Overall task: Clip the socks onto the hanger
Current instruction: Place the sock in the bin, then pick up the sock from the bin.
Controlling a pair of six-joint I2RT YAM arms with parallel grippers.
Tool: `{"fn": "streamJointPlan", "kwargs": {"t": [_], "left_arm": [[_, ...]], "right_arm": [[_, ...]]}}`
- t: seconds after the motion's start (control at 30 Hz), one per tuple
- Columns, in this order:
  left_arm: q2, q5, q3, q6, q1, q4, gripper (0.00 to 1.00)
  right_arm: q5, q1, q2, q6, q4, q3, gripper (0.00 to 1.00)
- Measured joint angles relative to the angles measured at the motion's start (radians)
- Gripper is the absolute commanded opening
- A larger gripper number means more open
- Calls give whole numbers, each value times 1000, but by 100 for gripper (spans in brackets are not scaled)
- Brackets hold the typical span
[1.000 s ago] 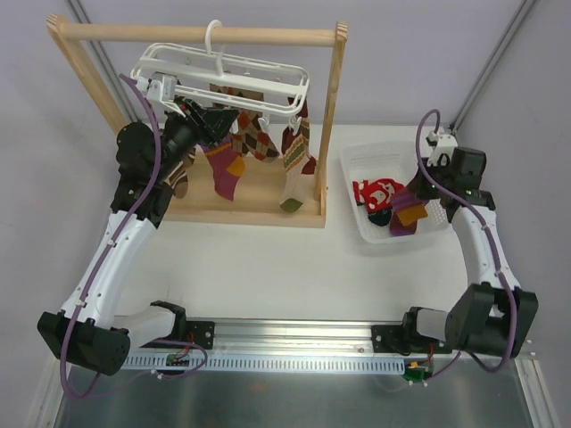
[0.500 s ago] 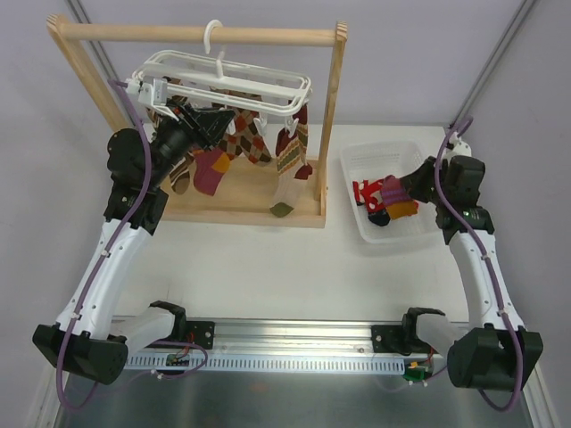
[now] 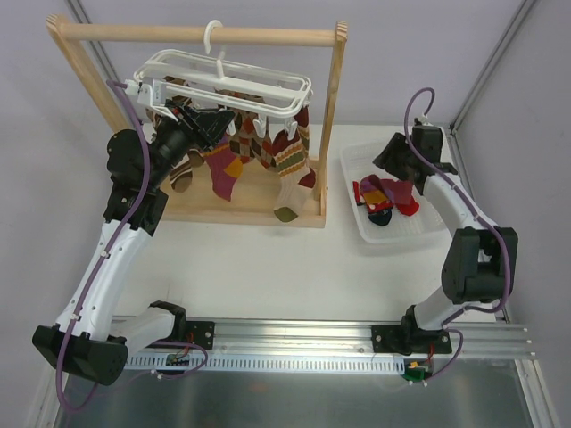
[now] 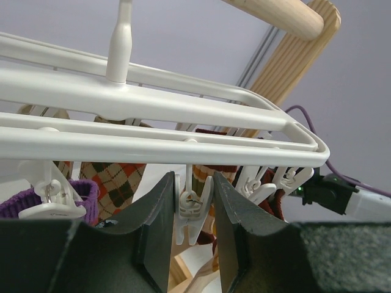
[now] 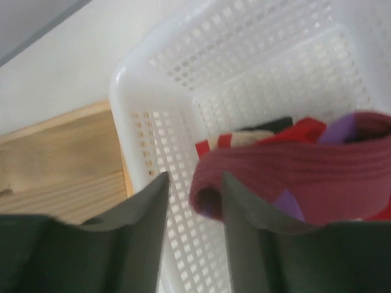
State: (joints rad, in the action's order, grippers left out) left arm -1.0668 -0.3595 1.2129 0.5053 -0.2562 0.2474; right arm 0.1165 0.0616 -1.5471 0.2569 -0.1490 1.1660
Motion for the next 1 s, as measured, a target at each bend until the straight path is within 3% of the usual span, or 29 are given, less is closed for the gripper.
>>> {"fn": "streamJointPlan", "kwargs": {"t": [0.1,0.27,0.6,0.77,1.0], "left_arm": [[-2,2,0,0,0,0,11],[-11,5,0,-1,0,0,11],[-11,10,-6,0,0,2,10],[-11,10,-15,0,0,6,11],[-11,10,-17,0,0,9,11]], "right_arm": [[-8,3,-79,-63,-17,107,65],[16,-21,-67,-206,-58,170,69],[133,-12,275,-391,-45,-184,64],[155,47,269,-452,6,-283,62],[118,111,190,-658,41,-269,59]]}}
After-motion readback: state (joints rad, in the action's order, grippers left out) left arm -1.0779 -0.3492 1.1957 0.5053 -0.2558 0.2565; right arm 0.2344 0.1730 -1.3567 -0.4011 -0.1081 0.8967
